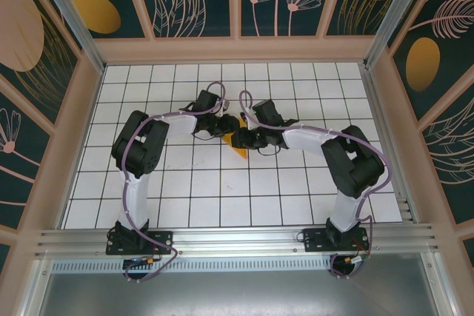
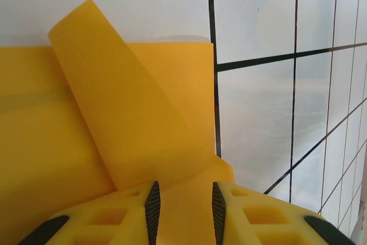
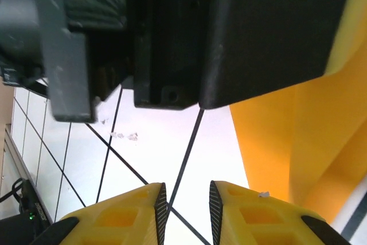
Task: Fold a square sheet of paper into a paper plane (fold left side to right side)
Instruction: Fourth fold the wing at the center of the table.
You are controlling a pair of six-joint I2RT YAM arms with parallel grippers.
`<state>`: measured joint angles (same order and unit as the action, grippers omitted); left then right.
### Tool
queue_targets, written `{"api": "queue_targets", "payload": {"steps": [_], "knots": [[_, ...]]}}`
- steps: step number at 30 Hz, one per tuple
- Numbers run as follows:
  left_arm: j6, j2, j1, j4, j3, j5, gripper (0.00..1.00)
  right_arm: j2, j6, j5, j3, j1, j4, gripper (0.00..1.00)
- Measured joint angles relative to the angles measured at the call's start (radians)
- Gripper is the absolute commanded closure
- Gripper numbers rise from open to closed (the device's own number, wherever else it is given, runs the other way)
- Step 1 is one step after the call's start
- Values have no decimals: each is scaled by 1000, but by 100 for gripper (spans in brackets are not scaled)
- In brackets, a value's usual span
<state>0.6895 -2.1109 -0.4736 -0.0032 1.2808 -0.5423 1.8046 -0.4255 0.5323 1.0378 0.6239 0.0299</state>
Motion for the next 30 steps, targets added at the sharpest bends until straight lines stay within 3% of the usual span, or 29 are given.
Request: {"api": "queue_targets", "payload": {"steps": [30], "knots": [[0, 0, 0, 0, 0, 0, 66, 89, 28, -69, 15, 3, 79, 76]]}}
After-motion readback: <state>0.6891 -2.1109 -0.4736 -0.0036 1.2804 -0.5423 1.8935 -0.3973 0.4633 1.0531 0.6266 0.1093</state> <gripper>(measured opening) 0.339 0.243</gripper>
